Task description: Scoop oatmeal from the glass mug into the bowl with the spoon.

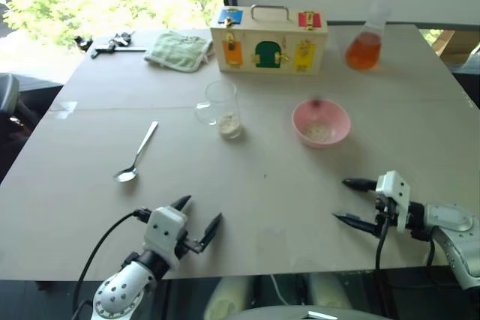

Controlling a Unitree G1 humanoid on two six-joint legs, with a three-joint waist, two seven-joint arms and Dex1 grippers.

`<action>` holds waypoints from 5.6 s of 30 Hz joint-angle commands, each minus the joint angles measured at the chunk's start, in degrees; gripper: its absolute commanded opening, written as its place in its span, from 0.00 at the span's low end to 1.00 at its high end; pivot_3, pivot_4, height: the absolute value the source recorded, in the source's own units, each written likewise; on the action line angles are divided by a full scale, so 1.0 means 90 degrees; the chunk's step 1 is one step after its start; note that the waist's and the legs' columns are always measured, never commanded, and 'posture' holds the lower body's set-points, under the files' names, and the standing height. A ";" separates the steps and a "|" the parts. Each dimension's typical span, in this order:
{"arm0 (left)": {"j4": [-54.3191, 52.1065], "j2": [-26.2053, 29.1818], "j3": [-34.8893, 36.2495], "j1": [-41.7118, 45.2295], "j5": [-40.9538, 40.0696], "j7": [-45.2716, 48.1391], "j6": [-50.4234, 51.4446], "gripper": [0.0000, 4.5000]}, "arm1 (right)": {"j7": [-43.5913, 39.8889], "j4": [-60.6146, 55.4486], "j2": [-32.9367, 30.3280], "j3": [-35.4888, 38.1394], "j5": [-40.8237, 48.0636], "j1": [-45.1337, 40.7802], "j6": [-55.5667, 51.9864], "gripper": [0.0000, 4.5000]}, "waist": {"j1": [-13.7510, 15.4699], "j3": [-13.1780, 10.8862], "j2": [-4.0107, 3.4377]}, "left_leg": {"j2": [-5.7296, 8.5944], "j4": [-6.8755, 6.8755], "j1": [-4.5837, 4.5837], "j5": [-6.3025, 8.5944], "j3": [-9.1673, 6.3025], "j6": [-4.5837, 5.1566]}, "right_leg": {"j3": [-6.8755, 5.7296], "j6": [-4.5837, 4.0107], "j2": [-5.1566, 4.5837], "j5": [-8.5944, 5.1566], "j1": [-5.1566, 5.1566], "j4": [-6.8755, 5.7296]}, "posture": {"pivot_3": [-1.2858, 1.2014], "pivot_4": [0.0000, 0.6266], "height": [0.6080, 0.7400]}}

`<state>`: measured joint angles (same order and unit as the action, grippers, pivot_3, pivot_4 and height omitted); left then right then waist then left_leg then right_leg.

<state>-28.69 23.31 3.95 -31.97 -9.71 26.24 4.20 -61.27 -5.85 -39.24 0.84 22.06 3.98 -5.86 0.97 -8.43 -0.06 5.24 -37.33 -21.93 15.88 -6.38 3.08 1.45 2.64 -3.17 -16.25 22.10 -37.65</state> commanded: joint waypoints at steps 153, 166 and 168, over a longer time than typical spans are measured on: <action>0.1796 0.1171 -0.1089 0.3587 0.0433 0.2497 -0.2574 0.00 | 0.3559 -0.2558 0.1470 -0.0040 0.4323 -0.2103 -0.5714 0.00 | -0.0038 0.0014 0.0007 | 0.0002 -0.0001 -0.0020 -0.0031 0.0009 -0.0044 | 0.0015 -0.0013 0.0009 0.0012 0.0058 -0.0040 | 0.52 0.24 1.00; 0.1830 0.1128 -0.0942 0.3684 0.0253 0.2292 -0.2376 0.50 | 0.3987 -0.2540 0.1596 0.0089 0.4746 -0.2136 -0.5885 0.00 | -0.0038 0.0014 0.0007 | 0.0002 -0.0001 -0.0020 -0.0031 0.0009 -0.0044 | 0.0014 -0.0013 0.0009 0.0012 0.0058 -0.0040 | 0.52 0.24 1.00; 0.1639 0.1154 -0.0751 0.3564 -0.0057 0.2215 -0.2061 0.72 | 0.4084 -0.2546 0.1568 0.0175 0.4821 -0.2074 -0.5890 0.00 | -0.0040 0.0014 0.0007 | 0.0002 -0.0002 -0.0020 -0.0031 0.0009 -0.0044 | 0.0014 -0.0013 0.0009 0.0012 0.0058 -0.0042 | 0.52 0.24 1.00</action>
<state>-11.78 33.51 -5.40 0.73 -7.91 47.37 -16.14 -25.12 -27.50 -25.20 0.52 63.48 -14.54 -58.79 0.61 -8.31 0.01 5.26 -37.35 -22.11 15.60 -6.30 2.68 1.59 2.52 -3.09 -16.14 22.62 -38.04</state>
